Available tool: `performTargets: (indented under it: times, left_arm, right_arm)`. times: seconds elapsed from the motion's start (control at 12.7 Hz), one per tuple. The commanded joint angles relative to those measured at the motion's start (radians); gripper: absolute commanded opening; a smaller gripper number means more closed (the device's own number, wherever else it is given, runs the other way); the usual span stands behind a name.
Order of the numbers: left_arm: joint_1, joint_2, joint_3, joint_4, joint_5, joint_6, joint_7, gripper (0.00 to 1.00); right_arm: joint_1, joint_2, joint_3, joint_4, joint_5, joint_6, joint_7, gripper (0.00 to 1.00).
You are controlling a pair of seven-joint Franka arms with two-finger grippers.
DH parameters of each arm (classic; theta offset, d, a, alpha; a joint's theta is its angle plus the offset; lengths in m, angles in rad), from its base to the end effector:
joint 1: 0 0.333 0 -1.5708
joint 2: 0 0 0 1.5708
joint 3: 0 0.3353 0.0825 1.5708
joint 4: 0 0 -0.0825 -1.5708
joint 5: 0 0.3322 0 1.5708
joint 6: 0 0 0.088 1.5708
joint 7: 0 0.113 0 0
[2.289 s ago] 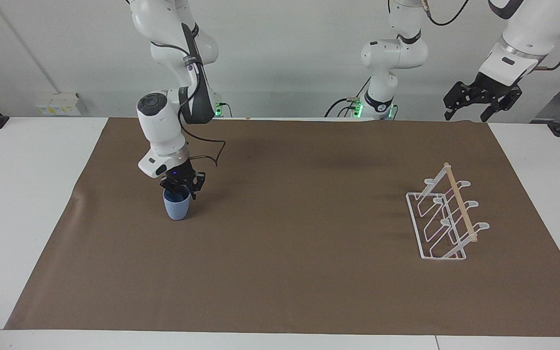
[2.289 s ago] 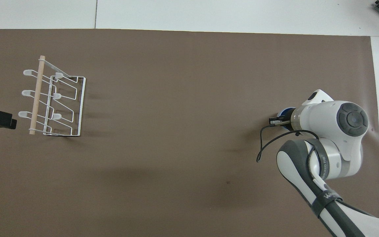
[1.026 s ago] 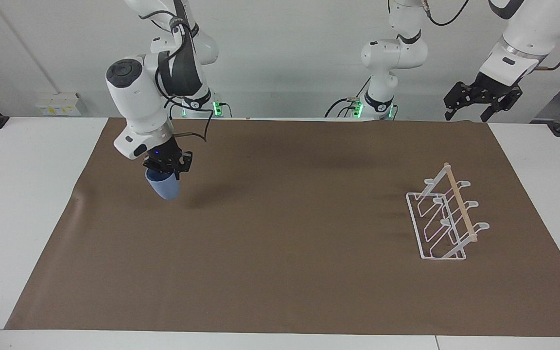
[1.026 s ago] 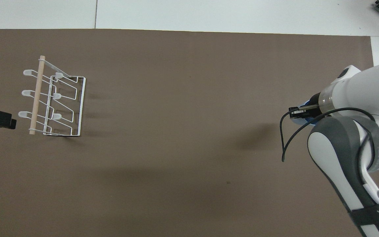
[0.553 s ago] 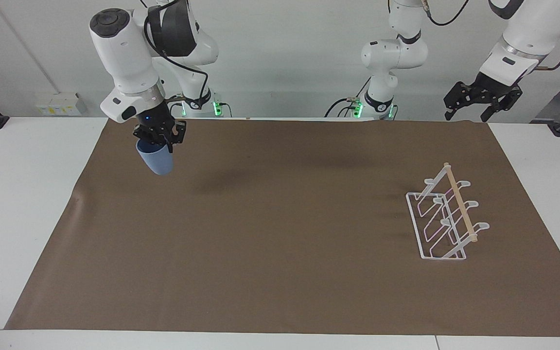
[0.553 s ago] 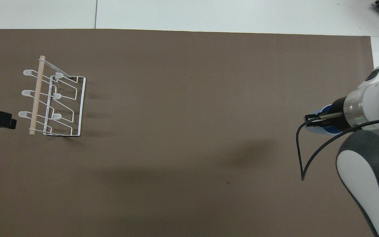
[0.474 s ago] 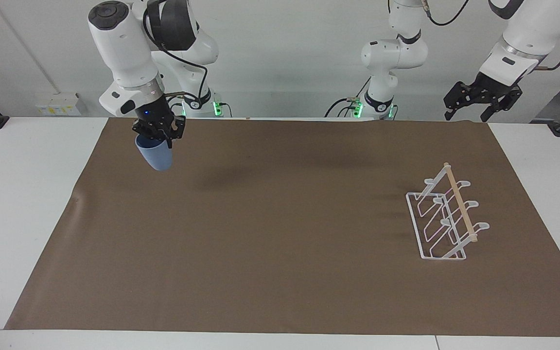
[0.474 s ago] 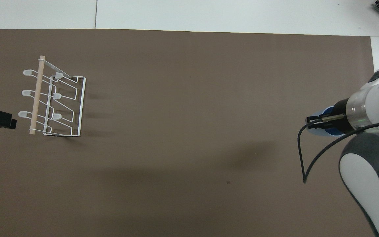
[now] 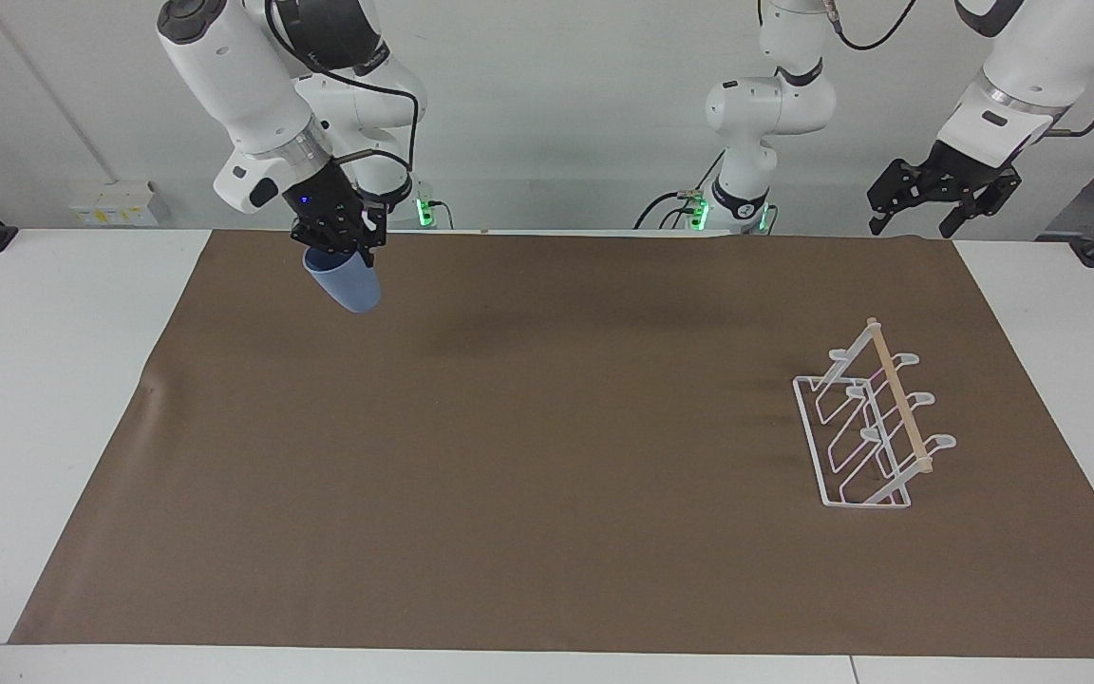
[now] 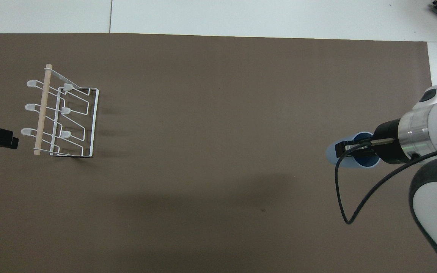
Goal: Hang cup on cup holder
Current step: 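Lift the cup with the right gripper and tip it sideways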
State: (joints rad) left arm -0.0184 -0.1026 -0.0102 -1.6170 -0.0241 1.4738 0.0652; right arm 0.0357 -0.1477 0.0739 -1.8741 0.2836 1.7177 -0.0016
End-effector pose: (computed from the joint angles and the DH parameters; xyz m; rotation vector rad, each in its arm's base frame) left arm 0.4578 -0.0163 0.6596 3.1137 -0.1489 -0.0626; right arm 0.4549 0.0804 0.5965 -2.8712 -0.0967 0.0336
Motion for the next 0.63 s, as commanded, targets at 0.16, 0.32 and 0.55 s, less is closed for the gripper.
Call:
performTargets:
  times: [0.16,0.32,0.55]
  left_arm:
    - [-0.005,-0.023,-0.011,-0.021,-0.037,0.014,0.091,1.00]
    - [-0.005,-0.023,-0.011,-0.021,-0.078,0.025,0.187,1.00]
    - [-0.018,-0.023,-0.016,-0.021,-0.131,0.026,0.388,1.00]
  right_arm:
    - [0.012,-0.009,0.040,-0.022,0.142,0.098,0.115,0.00]
    - [0.047,-0.003,0.040,-0.022,0.225,0.118,0.265,0.00]
    - [0.098,0.003,0.040,-0.036,0.357,0.213,0.469,0.00]
